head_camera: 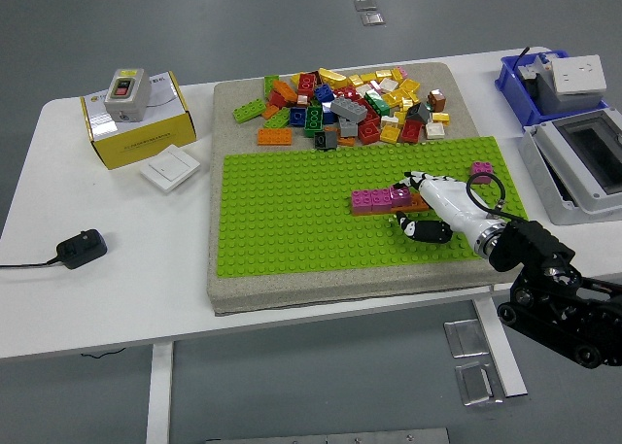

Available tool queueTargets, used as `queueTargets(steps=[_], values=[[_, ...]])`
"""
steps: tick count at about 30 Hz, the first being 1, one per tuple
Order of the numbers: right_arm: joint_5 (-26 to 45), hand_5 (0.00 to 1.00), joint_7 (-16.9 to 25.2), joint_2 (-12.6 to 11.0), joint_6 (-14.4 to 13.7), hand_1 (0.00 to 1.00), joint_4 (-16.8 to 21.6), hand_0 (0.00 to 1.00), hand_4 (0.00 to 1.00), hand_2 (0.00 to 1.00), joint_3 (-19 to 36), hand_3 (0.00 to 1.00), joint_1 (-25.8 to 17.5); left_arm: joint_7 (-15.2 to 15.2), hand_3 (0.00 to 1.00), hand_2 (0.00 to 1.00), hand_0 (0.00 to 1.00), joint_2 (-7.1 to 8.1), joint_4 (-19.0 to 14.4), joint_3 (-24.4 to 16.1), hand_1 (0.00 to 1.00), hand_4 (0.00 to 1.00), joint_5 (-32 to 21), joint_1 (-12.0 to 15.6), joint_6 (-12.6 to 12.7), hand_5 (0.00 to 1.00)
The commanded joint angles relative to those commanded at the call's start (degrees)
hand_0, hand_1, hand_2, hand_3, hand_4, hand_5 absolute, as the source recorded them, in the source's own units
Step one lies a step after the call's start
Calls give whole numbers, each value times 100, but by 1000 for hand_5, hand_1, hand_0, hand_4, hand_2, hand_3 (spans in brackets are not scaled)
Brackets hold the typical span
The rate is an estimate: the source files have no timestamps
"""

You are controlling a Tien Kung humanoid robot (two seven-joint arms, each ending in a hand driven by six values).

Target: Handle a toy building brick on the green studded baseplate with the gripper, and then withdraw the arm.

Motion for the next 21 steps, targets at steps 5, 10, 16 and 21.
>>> queueTargets(steps=[5,10,16,21], values=[[-17,458,2,-3,-10,919,20,928,538,984,23,810,-79,2,658,662,664,0,0,2,664,343,-5,9,1,661],[-30,462,4,20,-20,921,30,928,540,986,14,808,-121,1,658,662,664,0,0,4,664,344,-3,14,1,661],[-105,464,-16,49,-21,922,10,929,542,987,29,808,-144,-3,659,662,664,3,0,5,664,345,4,7,0,661],[-359,466,-65,65,-15,922,9,931,541,987,69,808,-198,-2,658,662,664,0,0,-3,664,345,14,1,-4,662]])
